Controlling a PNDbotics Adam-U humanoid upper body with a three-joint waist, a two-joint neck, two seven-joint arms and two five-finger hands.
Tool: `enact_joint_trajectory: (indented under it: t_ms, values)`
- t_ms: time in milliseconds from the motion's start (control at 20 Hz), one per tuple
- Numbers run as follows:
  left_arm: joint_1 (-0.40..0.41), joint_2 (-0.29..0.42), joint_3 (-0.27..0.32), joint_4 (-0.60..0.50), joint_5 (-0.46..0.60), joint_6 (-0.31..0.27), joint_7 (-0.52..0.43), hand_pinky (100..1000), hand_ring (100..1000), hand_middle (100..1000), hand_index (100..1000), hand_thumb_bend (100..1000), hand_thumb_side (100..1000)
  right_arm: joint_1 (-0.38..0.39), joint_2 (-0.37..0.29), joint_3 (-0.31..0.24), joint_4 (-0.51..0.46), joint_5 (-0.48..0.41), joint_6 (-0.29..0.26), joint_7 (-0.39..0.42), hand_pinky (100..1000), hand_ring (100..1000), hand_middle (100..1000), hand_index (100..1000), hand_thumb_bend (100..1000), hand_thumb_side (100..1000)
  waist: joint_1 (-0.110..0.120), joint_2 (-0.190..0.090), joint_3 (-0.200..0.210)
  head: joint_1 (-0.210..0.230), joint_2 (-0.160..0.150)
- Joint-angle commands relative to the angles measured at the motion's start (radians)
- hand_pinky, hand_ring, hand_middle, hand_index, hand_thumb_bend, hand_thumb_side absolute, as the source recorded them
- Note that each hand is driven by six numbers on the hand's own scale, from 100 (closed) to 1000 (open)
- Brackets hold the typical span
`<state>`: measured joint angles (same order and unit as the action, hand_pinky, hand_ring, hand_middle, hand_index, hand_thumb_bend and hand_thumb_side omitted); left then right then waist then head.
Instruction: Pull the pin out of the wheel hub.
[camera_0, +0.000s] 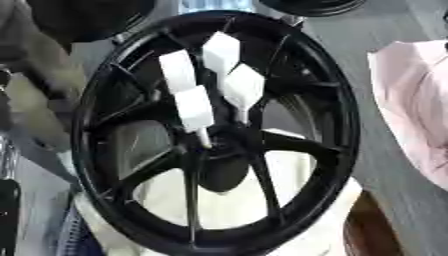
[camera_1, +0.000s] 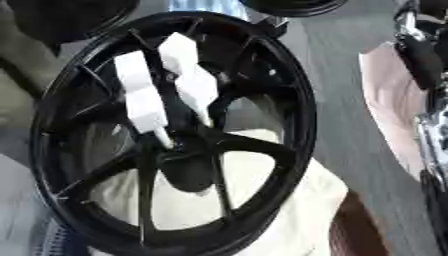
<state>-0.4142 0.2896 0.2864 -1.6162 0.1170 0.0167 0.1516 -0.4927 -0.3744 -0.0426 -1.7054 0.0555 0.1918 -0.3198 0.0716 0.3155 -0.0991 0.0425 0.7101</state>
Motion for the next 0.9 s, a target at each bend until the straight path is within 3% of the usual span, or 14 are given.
enact_joint_trajectory:
  t_ms: [50, 550, 900]
  values:
    - [-0.011, 0.018, 0.002, -0.019, -0.002, -0.004, 0.0, 739, 671, 585, 745, 520, 766, -0.012, -0.024, -0.005, -0.019, 0.006, 0.001, 0.0, 875, 811, 802, 832, 151, 538, -0.004, -0.027, 0.0, -0.004, -0.001]
    - [-0.01, 0.018, 0.0, -0.018, -0.003, -0.003, -0.001, 740, 672, 585, 745, 520, 766, -0.012, -0.022, -0.005, -0.02, 0.005, 0.001, -0.001, 876, 811, 802, 832, 149, 539, -0.005, -0.027, 0.002, -0.037, -0.003]
    - [-0.007, 0.019, 0.004, -0.018, -0.002, -0.003, 0.002, 740, 674, 585, 745, 519, 767, -0.044, -0.042, 0.006, -0.025, 0.018, 0.006, 0.025, 876, 813, 808, 836, 155, 535, -0.01, -0.028, 0.016, -0.018, -0.01]
